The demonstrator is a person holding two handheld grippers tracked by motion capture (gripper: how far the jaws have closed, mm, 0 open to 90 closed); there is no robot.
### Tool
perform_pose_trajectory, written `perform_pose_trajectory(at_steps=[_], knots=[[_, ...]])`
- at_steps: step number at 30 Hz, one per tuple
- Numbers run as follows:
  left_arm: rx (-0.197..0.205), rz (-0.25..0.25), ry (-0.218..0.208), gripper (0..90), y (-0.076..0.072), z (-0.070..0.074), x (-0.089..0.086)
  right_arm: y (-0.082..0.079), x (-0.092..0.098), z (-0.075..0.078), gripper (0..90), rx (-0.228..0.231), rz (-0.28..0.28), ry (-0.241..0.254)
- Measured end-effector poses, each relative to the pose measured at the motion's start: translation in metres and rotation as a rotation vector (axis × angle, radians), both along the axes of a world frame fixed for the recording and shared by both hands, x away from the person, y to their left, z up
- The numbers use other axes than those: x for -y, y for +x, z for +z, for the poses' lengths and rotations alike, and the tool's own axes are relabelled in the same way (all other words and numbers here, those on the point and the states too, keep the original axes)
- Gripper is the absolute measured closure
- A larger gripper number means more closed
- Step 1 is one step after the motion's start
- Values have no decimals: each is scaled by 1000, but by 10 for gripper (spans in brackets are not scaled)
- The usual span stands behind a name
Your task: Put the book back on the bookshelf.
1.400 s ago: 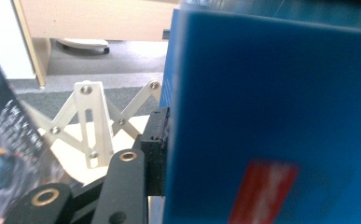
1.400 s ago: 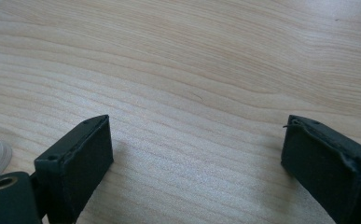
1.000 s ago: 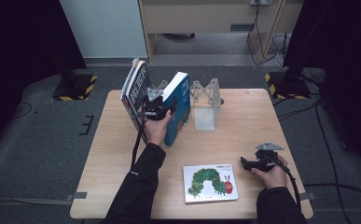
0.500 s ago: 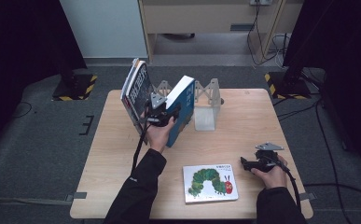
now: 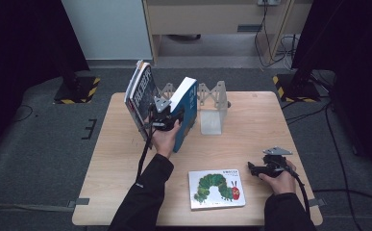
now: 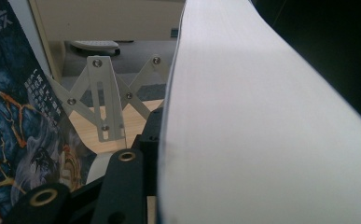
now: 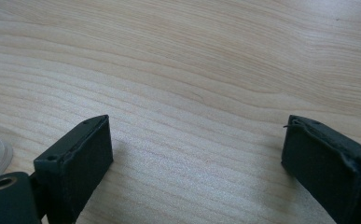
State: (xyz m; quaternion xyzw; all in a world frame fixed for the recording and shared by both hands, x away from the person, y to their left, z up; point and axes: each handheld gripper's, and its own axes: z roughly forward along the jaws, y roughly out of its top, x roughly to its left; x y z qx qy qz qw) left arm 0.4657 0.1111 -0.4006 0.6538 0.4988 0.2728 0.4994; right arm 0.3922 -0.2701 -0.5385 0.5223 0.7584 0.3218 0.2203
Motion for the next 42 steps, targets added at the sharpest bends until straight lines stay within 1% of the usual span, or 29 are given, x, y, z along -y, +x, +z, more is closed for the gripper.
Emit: perform_pose_trajectory(at_steps=[2,5,10,13,16,19,20,23,26,29,31,33,35,37,40,42], knots=[[-2,8,-5,577,2,0,0,0,0,0,88,0,-1,2],[2,15,-2,576,5,0,4,0,0,0,88,0,-2,2],[6,13,-12,570,12,-1,13,0,0,0,88,1,-1,1],[13,13,-12,564,15,-2,16,0,0,0,88,1,-1,1],[22,3,-18,555,13,-5,14,0,0,0,88,0,0,1],[7,-13,-26,536,8,-7,9,0,0,0,88,0,0,1],[9,-17,-31,533,5,-9,7,0,0,0,88,0,0,1],[15,-32,-17,534,-6,-16,1,0,0,0,88,0,2,1],[19,-39,-35,555,-13,-21,-4,0,0,0,88,2,4,0],[17,-28,-14,570,-14,-19,-2,0,0,0,88,3,4,1],[19,-27,9,576,-14,-18,0,0,0,0,88,3,4,0],[11,-34,4,578,-13,-17,2,0,0,0,88,2,4,1],[14,-35,-1,578,-13,-18,2,0,0,0,88,2,5,1],[13,-28,-5,577,-11,-18,3,0,-1,0,88,2,5,1],[17,-18,8,578,-7,-17,7,0,-1,0,88,5,6,-1],[17,-11,0,577,-4,-18,10,0,-1,0,88,4,6,0]])
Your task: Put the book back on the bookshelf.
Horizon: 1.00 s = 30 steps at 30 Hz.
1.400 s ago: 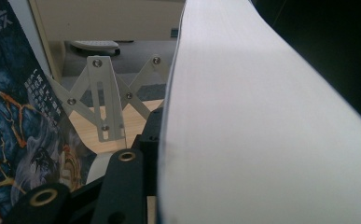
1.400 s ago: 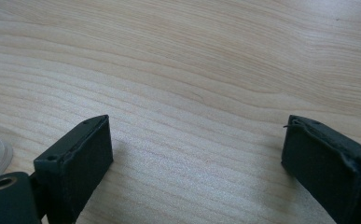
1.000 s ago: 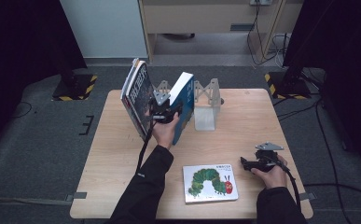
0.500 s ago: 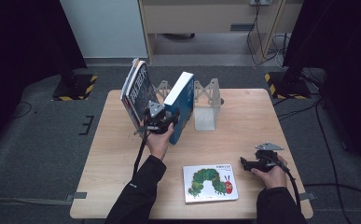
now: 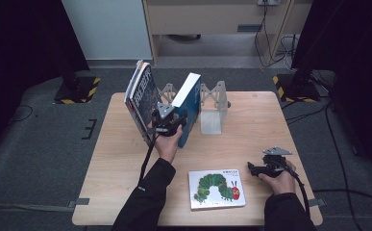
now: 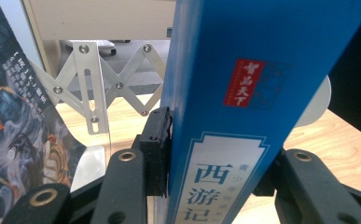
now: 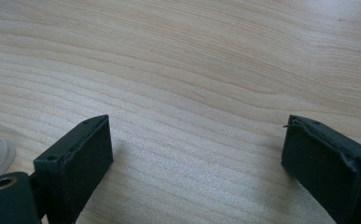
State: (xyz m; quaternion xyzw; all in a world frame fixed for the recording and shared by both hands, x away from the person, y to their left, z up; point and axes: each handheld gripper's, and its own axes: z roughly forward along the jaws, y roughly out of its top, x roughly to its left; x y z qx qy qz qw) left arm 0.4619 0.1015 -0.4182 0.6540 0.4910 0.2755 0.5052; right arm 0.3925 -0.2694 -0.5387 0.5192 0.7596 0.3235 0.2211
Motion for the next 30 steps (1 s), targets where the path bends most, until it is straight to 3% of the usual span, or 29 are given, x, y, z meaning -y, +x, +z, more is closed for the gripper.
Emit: perform_pose_trajectory(at_steps=[16,21,30], knots=[[-22,-9,-12,543,19,1,12,0,0,0,88,-2,5,-1],[-17,-37,-43,518,13,-5,5,0,0,0,88,-1,4,1],[1,-53,-30,536,3,-11,1,-1,-1,0,88,2,5,0]])
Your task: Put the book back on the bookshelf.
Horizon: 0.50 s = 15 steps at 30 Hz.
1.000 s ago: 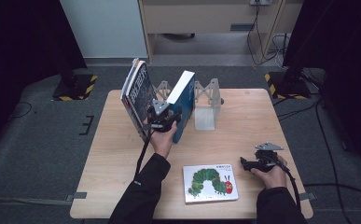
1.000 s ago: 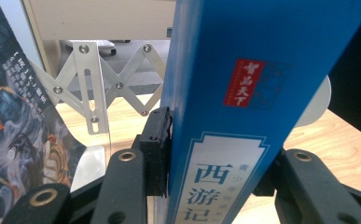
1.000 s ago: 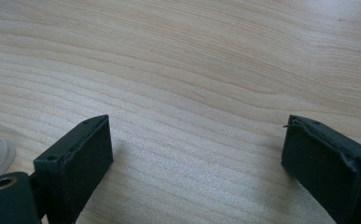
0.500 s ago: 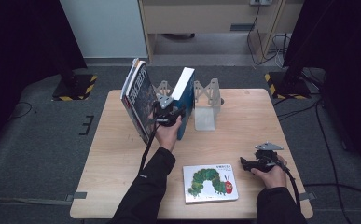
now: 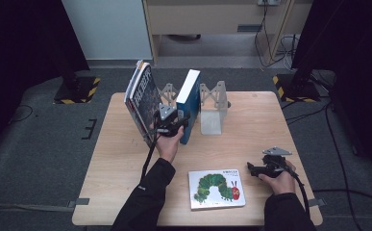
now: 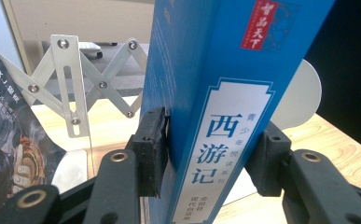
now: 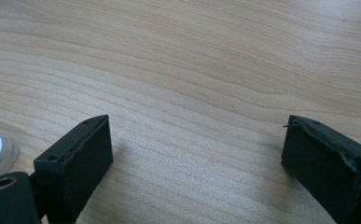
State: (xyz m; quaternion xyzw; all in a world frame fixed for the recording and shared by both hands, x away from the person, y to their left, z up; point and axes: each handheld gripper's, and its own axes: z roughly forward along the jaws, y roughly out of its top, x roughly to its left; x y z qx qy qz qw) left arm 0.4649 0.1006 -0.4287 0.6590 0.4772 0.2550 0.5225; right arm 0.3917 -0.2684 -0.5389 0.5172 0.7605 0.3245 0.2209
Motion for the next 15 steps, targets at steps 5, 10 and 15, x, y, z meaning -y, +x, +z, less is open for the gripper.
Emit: perform_pose_trajectory(at_steps=[5,10,15], knots=[[-25,-4,27,541,4,5,4,0,0,0,88,-1,3,-1],[-32,1,36,535,9,6,11,0,0,0,88,-1,4,-2],[-39,1,45,528,13,8,17,0,0,0,88,-2,5,-1]])
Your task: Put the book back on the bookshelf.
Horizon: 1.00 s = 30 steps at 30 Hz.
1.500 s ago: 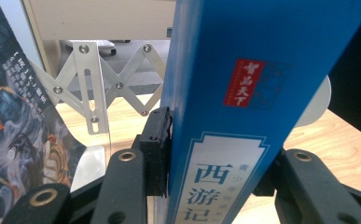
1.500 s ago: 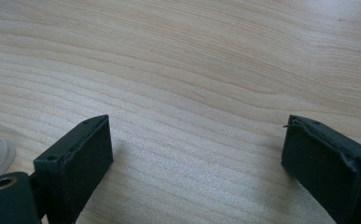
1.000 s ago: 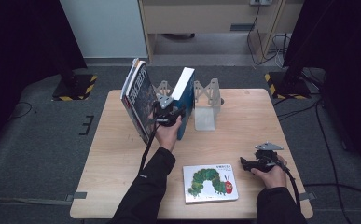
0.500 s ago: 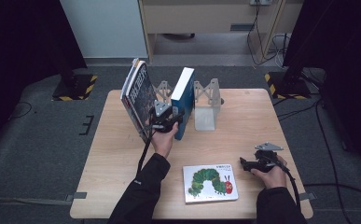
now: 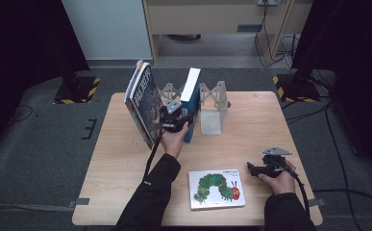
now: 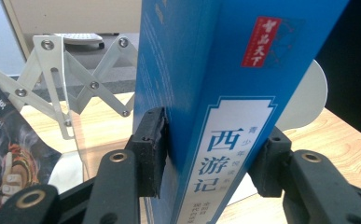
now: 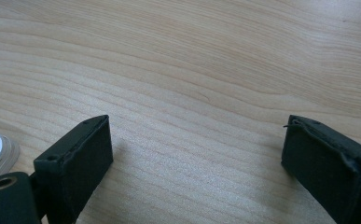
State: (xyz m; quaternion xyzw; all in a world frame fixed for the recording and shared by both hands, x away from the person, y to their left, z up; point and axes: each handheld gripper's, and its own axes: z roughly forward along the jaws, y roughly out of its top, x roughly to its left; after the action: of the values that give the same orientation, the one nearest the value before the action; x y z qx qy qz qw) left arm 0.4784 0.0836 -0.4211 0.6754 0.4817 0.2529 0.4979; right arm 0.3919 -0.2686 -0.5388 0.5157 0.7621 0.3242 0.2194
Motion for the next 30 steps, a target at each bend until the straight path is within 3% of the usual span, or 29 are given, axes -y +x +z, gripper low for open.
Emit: perform_pose_trajectory(at_steps=[9,16,21,23,30], knots=[[11,-31,-5,504,5,-2,3,0,0,0,88,-2,3,0],[16,-93,-64,508,-7,-11,-12,0,0,0,88,-2,3,0],[-10,-124,-50,536,-10,-21,-17,0,0,0,88,-2,3,1],[-17,-129,-69,550,-10,-23,-18,0,0,0,88,-2,3,0],[-37,-123,-63,551,-8,-20,-16,0,0,0,88,-2,3,1]])
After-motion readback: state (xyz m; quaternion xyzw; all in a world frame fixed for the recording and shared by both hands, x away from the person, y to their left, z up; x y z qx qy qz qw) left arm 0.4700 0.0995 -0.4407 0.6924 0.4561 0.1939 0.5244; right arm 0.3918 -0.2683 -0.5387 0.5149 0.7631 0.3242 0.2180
